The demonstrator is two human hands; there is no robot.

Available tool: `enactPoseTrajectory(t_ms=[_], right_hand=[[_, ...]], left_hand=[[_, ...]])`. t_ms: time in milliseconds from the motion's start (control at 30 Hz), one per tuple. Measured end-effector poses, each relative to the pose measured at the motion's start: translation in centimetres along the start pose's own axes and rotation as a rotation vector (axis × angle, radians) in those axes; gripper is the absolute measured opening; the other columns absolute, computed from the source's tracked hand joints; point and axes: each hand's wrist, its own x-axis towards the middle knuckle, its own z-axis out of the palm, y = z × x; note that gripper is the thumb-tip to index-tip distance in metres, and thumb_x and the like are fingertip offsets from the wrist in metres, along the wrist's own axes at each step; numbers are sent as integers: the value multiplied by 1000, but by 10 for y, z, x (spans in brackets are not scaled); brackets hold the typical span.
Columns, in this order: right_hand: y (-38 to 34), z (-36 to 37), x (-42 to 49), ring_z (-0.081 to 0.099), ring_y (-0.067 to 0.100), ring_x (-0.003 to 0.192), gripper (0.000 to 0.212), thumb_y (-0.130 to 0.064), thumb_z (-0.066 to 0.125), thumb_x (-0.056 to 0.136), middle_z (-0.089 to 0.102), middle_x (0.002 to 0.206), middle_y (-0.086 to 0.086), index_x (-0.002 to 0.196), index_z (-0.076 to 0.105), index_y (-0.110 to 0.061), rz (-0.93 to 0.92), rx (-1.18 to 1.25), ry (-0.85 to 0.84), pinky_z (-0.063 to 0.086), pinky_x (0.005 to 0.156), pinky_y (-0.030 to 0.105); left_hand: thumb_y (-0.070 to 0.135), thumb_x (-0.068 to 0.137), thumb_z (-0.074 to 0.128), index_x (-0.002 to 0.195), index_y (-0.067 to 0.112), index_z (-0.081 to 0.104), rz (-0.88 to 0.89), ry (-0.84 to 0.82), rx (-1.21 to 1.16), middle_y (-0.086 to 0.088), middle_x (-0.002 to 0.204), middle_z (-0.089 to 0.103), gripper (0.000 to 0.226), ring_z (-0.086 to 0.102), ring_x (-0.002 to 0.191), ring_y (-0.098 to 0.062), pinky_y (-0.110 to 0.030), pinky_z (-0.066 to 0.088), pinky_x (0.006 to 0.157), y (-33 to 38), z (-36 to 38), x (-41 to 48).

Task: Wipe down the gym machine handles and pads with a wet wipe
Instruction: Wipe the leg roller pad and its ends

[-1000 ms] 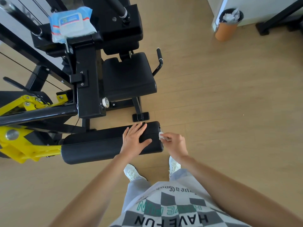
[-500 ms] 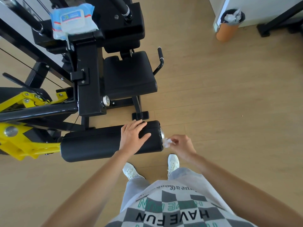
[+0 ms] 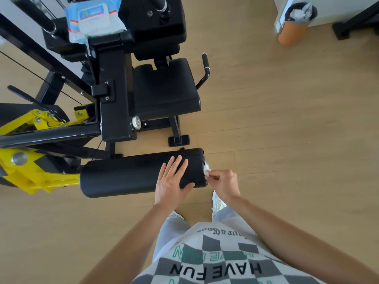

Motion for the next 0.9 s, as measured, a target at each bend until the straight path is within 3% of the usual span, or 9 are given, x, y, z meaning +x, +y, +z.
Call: enactPoseTrajectory(t_ms=[67,133,267,367,467,533,633,767,900], right_hand=[[4,-4,-2,44,16,49,14,-13,75,90,55,50,-10,79,80,-6,22,-45,-72,43,55,26],[2,-9,0,68,20,69,7,-13,76,89,74,69,-4,84,82,-13,69,-87,-145,56,70,30],[-3,-23,13,69,16,86,10,-9,75,87,74,93,-9,94,80,-13,93,-78,-97,51,74,16],[-9,-29,27,69,13,92,14,-9,76,87,72,117,-9,100,79,-14,74,-30,-11,53,85,21],[-20,-25,33,69,9,93,22,-11,75,88,76,109,-8,109,79,-18,38,18,-9,53,88,19],[-25,-15,30,66,2,83,22,-10,74,89,76,96,-11,110,79,-18,6,19,-38,48,76,7],[-21,-5,18,55,5,58,10,-8,72,90,66,63,-13,92,81,-13,-1,24,-15,42,58,13],[-5,-10,7,51,13,58,13,-9,71,87,67,67,9,74,73,-7,67,-21,-102,45,62,26],[3,-20,4,55,-1,63,12,-4,70,85,66,68,-11,80,77,-11,101,-110,-267,43,61,12]], left_hand=[[51,88,73,157,25,38,-11,-38,10,2,166,30,81,17,157,-17,-43,11,129,-2,-2,10],[56,89,68,159,27,34,-28,-91,24,4,167,28,82,13,158,-16,-40,5,130,-3,-6,20],[72,89,41,161,30,26,-21,-179,43,6,169,22,85,7,158,-14,-34,-6,127,-7,-13,37],[75,85,29,161,30,26,-28,-206,77,6,169,23,88,9,158,-14,-36,-3,128,-8,-14,45],[74,85,29,160,30,29,-46,-200,95,7,167,27,87,14,157,-14,-37,2,127,-6,-14,49],[73,86,29,159,30,30,-48,-200,109,7,166,29,85,17,156,-14,-38,5,127,-5,-15,49],[72,87,30,159,29,30,-45,-204,135,6,166,30,84,19,155,-15,-39,8,128,-4,-15,48],[71,87,31,159,30,30,-48,-205,149,7,165,30,82,20,154,-15,-39,9,128,-2,-15,49],[70,87,31,159,30,31,-57,-215,128,7,165,31,83,22,154,-15,-39,11,128,-2,-18,52]])
